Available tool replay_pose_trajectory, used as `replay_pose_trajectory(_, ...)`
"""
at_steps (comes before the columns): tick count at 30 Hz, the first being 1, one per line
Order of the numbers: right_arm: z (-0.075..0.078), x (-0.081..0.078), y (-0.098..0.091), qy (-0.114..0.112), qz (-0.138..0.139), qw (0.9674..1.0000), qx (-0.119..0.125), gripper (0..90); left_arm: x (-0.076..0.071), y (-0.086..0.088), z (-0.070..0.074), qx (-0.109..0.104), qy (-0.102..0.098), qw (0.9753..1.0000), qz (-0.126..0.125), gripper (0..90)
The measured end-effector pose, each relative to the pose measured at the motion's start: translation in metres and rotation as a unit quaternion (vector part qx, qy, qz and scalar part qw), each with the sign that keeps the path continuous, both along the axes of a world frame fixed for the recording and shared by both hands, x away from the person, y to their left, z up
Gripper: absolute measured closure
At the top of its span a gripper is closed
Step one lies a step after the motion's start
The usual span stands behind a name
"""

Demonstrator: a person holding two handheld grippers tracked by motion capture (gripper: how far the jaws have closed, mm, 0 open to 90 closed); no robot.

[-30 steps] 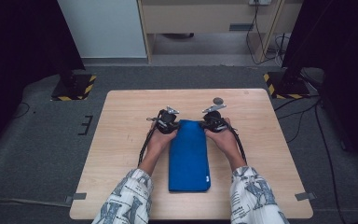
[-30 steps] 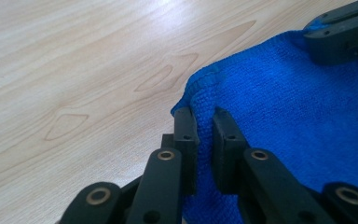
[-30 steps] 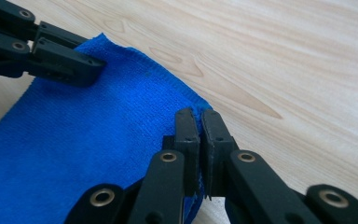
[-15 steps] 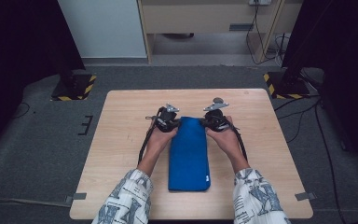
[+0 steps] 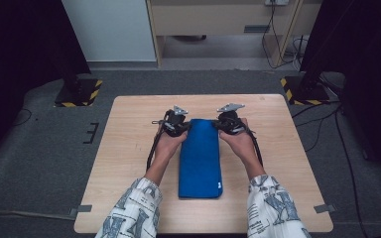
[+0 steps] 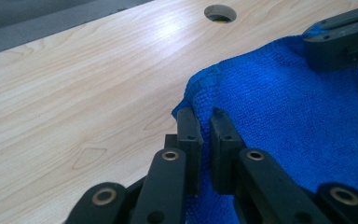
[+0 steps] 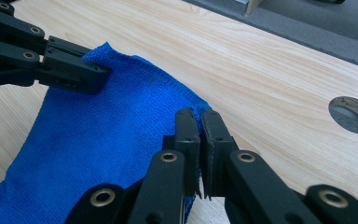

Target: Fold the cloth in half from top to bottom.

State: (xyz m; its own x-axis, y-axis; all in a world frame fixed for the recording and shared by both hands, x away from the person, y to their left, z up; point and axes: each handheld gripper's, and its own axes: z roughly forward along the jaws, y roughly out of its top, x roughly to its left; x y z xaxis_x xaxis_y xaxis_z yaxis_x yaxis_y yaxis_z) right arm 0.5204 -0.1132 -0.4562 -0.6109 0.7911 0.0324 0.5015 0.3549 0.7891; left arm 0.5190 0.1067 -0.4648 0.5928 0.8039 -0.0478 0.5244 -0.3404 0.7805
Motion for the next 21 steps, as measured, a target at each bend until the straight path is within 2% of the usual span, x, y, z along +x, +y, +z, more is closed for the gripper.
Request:
replay_pose_trajectory(6, 0.001, 0.000, 0.001, -0.003, 0.000, 1.0000, -0.001, 87.1, 0.001, 0.001, 0.004, 0.000, -0.003, 1.0000, -0.001, 84.1)
replay_pose_trajectory(11, 0.006, 0.002, 0.000, -0.010, -0.003, 0.9999, 0.000, 87.1, 0.002, -0.003, 0.008, 0.005, -0.013, 0.9999, -0.007, 84.1)
replay_pose_trajectory(14, 0.009, 0.002, -0.001, -0.013, -0.005, 0.9999, 0.001, 87.2, 0.002, -0.003, 0.012, -0.008, -0.018, 0.9998, -0.003, 84.2)
replay_pose_trajectory(18, 0.011, 0.001, -0.001, -0.015, -0.005, 0.9999, 0.002, 87.2, 0.002, -0.004, 0.011, -0.003, -0.013, 0.9999, -0.004, 84.4)
replay_pose_trajectory(21, 0.013, 0.001, -0.001, -0.016, -0.006, 0.9999, 0.001, 87.2, 0.003, -0.003, 0.013, -0.011, -0.018, 0.9998, 0.002, 84.4)
